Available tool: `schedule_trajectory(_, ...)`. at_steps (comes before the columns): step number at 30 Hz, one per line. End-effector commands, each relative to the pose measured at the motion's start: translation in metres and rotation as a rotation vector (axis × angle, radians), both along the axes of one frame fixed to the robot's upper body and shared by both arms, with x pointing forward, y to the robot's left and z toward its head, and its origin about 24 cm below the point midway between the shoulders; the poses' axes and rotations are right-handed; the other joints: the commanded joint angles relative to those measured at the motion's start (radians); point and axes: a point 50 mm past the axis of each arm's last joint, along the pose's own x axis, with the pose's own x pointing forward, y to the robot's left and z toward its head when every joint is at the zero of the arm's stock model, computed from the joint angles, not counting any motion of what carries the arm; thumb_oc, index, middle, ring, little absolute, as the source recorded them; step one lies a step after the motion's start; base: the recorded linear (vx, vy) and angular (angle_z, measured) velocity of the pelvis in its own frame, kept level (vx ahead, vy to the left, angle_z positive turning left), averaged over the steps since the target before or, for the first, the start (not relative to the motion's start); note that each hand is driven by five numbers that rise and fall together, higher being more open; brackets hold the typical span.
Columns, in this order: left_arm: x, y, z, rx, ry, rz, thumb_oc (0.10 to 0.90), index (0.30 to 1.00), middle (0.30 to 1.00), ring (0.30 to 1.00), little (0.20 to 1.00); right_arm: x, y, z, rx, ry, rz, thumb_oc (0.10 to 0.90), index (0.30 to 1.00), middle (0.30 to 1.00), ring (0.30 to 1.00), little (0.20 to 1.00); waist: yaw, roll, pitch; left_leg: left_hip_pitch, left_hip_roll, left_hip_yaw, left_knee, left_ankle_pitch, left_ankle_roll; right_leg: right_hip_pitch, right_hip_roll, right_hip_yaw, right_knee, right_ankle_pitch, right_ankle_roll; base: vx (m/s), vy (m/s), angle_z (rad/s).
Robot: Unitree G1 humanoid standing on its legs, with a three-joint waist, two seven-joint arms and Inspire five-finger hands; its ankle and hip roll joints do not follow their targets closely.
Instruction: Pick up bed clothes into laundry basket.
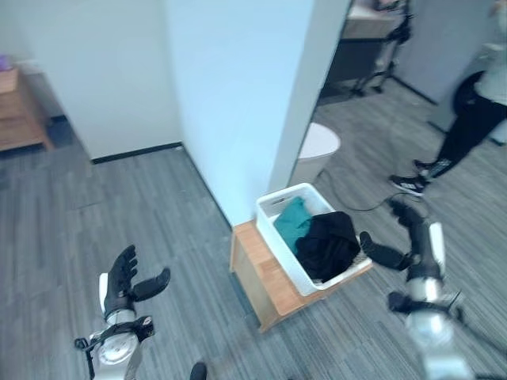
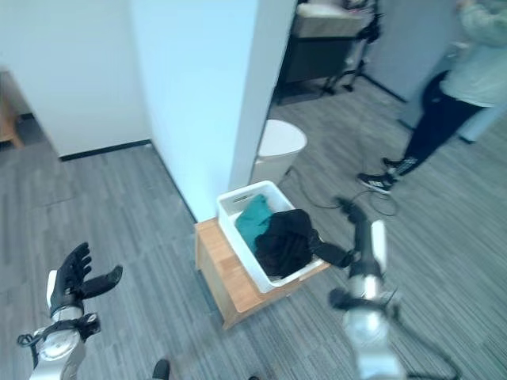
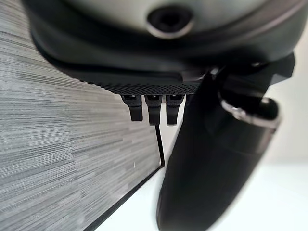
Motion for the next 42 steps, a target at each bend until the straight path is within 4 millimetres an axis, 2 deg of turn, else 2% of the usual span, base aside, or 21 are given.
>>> schedule_trajectory(1, 0.018, 0.025, 0.062, 0.107, -0.311, 0.021, 0.8, 0.9, 0.9, 0.9, 0.9, 0.015, -0.03, 0.058, -0.199, -0.269, -0.08, 0.8, 0.9, 0.9, 0.9, 0.9, 0.016, 0.003, -0.008, 0.031, -0.023, 0.068, -0.042, -0.045, -0.008, 0.111, 0.046, -0.084, -0.115, -0.034, -0.022, -0.12, -0.167, 1.01)
schedule_trajectory(3, 0.016, 0.02, 0.066, 0.052, -0.345, -0.02, 0.8, 0.9, 0.9, 0.9, 0.9, 0.02, -0.023, 0.065, -0.297, -0.284, -0.054, 0.8, 0.9, 0.9, 0.9, 0.9, 0.047, 0.007, -0.015, 0.013, -0.003, 0.055, -0.042, -0.02, -0.031, 0.141, 0.042, -0.14, -0.158, -0.042, -0.025, -0.11, -0.214, 0.39)
schedule_trajectory(6, 0.004, 0.014, 0.07, 0.011, -0.379, -0.048, 0.8, 0.9, 0.9, 0.9, 0.9, 0.019, -0.013, 0.071, -0.385, -0.297, 0.032, 0.8, 0.9, 0.9, 0.9, 0.9, 0.068, 0.031, -0.005, -0.015, 0.031, 0.03, -0.041, 0.038, -0.077, 0.193, 0.085, -0.19, -0.231, -0.046, -0.057, -0.16, -0.284, 0.27)
schedule_trajectory(10, -0.005, 0.014, 0.068, -0.01, -0.384, -0.024, 0.8, 0.9, 0.9, 0.9, 0.9, 0.023, -0.001, 0.075, -0.392, -0.324, 0.1, 0.8, 0.9, 0.9, 0.9, 0.9, 0.058, 0.065, 0.043, -0.061, 0.068, 0.046, -0.022, 0.091, -0.113, 0.214, 0.112, -0.228, -0.253, -0.055, -0.08, -0.23, -0.186, 0.18)
schedule_trajectory(12, -0.009, 0.014, 0.064, -0.024, -0.383, 0.012, 0.8, 0.9, 0.9, 0.9, 0.9, 0.03, 0.004, 0.077, -0.391, -0.328, 0.126, 0.8, 0.9, 0.9, 0.9, 0.9, 0.027, 0.068, 0.078, -0.079, 0.128, 0.222, 0.012, 0.11, -0.092, 0.219, 0.109, -0.274, -0.253, -0.062, -0.094, -0.27, -0.139, 0.42)
schedule_trajectory(13, -0.009, 0.015, 0.064, -0.024, -0.384, 0.014, 0.8, 0.9, 0.9, 0.9, 0.9, 0.03, 0.004, 0.077, -0.391, -0.329, 0.127, 0.8, 0.9, 0.9, 0.9, 0.9, 0.028, 0.067, 0.08, -0.076, 0.128, 0.226, 0.013, 0.108, -0.092, 0.22, 0.108, -0.271, -0.253, -0.062, -0.094, -0.16, -0.08, 0.42)
schedule_trajectory(15, -0.012, 0.015, 0.058, -0.039, -0.365, 0.023, 0.8, 0.9, 0.9, 0.9, 0.9, 0.034, 0.008, 0.079, -0.37, -0.336, 0.138, 0.8, 0.9, 0.9, 0.9, 0.9, -0.002, 0.054, 0.084, -0.042, 0.195, 0.421, 0.068, 0.085, -0.082, 0.21, 0.097, -0.309, -0.252, -0.053, -0.102, -0.2, -0.113, 0.5)
schedule_trajectory(18, -0.016, 0.015, 0.052, -0.057, -0.344, 0.029, 0.8, 0.9, 0.9, 0.9, 0.9, 0.034, 0.008, 0.08, -0.356, -0.339, 0.141, 0.8, 0.9, 0.9, 0.9, 0.9, -0.012, 0.047, 0.082, -0.018, 0.203, 0.436, 0.144, 0.034, -0.082, 0.202, 0.084, -0.327, -0.247, -0.043, -0.106, -0.13, -0.076, 0.51)
schedule_trajectory(19, -0.02, 0.013, 0.047, -0.084, -0.328, 0.029, 0.8, 0.9, 0.9, 0.9, 0.9, 0.033, 0.005, 0.08, -0.359, -0.337, 0.137, 0.8, 0.9, 0.9, 0.9, 0.9, -0.022, 0.041, 0.075, 0.021, 0.198, 0.439, 0.223, -0.025, -0.076, 0.186, 0.069, -0.356, -0.244, -0.034, -0.113, -0.15, -0.085, 0.42)
schedule_trajectory(21, -0.022, 0.012, 0.045, -0.095, -0.321, 0.029, 0.8, 0.9, 0.9, 0.9, 0.9, 0.033, 0.003, 0.081, -0.365, -0.336, 0.129, 0.8, 0.9, 0.9, 0.9, 0.9, -0.031, 0.039, 0.071, 0.035, 0.198, 0.442, 0.272, -0.056, -0.072, 0.179, 0.067, -0.373, -0.243, -0.033, -0.117, -0.11, -0.086, 0.17)
schedule_trajectory(22, -0.022, 0.01, 0.04, -0.109, -0.302, 0.025, 0.8, 0.9, 0.9, 0.9, 0.9, 0.032, -0.004, 0.083, -0.367, -0.34, 0.102, 0.8, 0.9, 0.9, 0.9, 0.9, -0.05, 0.035, 0.056, 0.098, 0.201, 0.486, 0.356, -0.111, -0.079, 0.167, 0.066, -0.41, -0.242, -0.04, -0.126, -0.07, -0.091, 0.39)
schedule_trajectory(23, -0.022, 0.01, 0.04, -0.109, -0.301, 0.025, 0.8, 0.9, 0.9, 0.9, 0.9, 0.032, -0.004, 0.083, -0.368, -0.339, 0.102, 0.8, 0.9, 0.9, 0.9, 0.9, -0.05, 0.037, 0.057, 0.097, 0.205, 0.483, 0.364, -0.117, -0.081, 0.17, 0.068, -0.411, -0.241, -0.044, -0.126, -0.08, -0.114, 0.72)
schedule_trajectory(24, -0.021, 0.009, 0.039, -0.115, -0.296, 0.022, 0.8, 0.9, 0.9, 0.9, 0.9, 0.031, -0.008, 0.084, -0.369, -0.344, 0.082, 0.8, 0.9, 0.9, 0.9, 0.9, -0.065, 0.034, 0.047, 0.131, 0.216, 0.539, 0.402, -0.123, -0.083, 0.154, 0.067, -0.449, -0.239, -0.04, -0.135, -0.06, -0.077, 0.8)
schedule_trajectory(27, -0.017, 0.006, 0.036, -0.125, -0.281, 0.004, 0.8, 0.9, 0.9, 0.9, 0.9, 0.028, -0.02, 0.088, -0.372, -0.357, 0.027, 0.8, 0.9, 0.9, 0.9, 0.9, -0.107, 0.037, 0.025, 0.205, 0.246, 0.665, 0.525, -0.13, -0.107, 0.123, 0.067, -0.57, -0.227, -0.048, -0.164, -0.08, -0.12, 1.28)
schedule_trajectory(28, -0.013, 0.005, 0.035, -0.124, -0.276, -0.006, 0.8, 0.9, 0.9, 0.9, 0.9, 0.026, -0.024, 0.091, -0.373, -0.37, 0.006, 0.8, 0.9, 0.9, 0.9, 0.9, -0.126, 0.037, 0.013, 0.236, 0.26, 0.728, 0.595, -0.118, -0.125, 0.112, 0.064, -0.648, -0.219, -0.059, -0.183, -0.07, -0.117, 1.85)
schedule_trajectory(29, -0.012, 0.005, 0.035, -0.124, -0.276, -0.006, 0.8, 0.9, 0.9, 0.9, 0.9, 0.025, -0.024, 0.091, -0.373, -0.371, 0.005, 0.8, 0.9, 0.9, 0.9, 0.9, -0.129, 0.038, 0.014, 0.232, 0.264, 0.721, 0.6, -0.119, -0.128, 0.113, 0.066, -0.653, -0.218, -0.061, -0.183, -0.08, -0.057, 2.62)
schedule_trajectory(30, -0.008, 0.003, 0.037, -0.123, -0.285, -0.017, 0.8, 0.9, 0.9, 0.9, 0.9, 0.022, -0.029, 0.093, -0.376, -0.374, -0.02, 0.8, 0.9, 0.9, 0.9, 0.9, -0.143, 0.043, 0.009, 0.243, 0.271, 0.759, 0.623, -0.109, -0.143, 0.103, 0.06, -0.716, -0.209, -0.068, -0.194, -0.03, 0.004, 2.32)
schedule_trajectory(33, -0.007, -0.001, 0.04, -0.125, -0.297, -0.028, 0.8, 0.9, 0.9, 0.9, 0.9, 0.02, -0.032, 0.092, -0.364, -0.369, -0.039, 0.8, 0.9, 0.9, 0.9, 0.9, -0.164, 0.054, 0.01, 0.243, 0.264, 0.778, 0.568, -0.132, -0.142, 0.095, 0.045, -0.777, -0.192, -0.059, -0.185, -0.09, 0.119, 1.06)
schedule_trajectory(35, -0.007, -0.001, 0.04, -0.132, -0.294, -0.037, 0.8, 0.9, 0.9, 0.9, 0.9, 0.018, -0.033, 0.092, -0.355, -0.368, -0.047, 0.8, 0.9, 0.9, 0.9, 0.9, -0.19, 0.065, -0.004, 0.3, 0.194, 0.803, 0.359, -0.203, -0.104, 0.06, 0.001, -0.821, -0.175, -0.007, -0.161, -0.16, 0.285, 1.77)
schedule_trajectory(38, -0.007, -0.001, 0.039, -0.135, -0.289, -0.034, 0.8, 0.9, 0.9, 0.9, 0.9, 0.019, -0.031, 0.09, -0.349, -0.362, -0.042, 0.8, 0.9, 0.9, 0.9, 0.9, -0.187, 0.055, -0.007, 0.32, 0.116, 0.785, 0.208, -0.26, -0.051, 0.023, -0.052, -0.838, -0.131, 0.035, -0.124, -0.09, 0.266, 0.89)
schedule_trajectory(42, -0.006, 0.001, 0.041, -0.103, -0.28, -0.053, 0.8, 0.9, 0.9, 0.9, 0.9, 0.022, -0.026, 0.091, -0.338, -0.367, -0.023, 0.8, 0.9, 0.9, 0.9, 0.9, -0.18, 0.032, -0.014, 0.35, 0.053, 0.784, 0.09, -0.278, -0.012, -0.024, -0.101, -0.838, -0.052, 0.057, -0.092, -0.09, 0.232, 0.37)
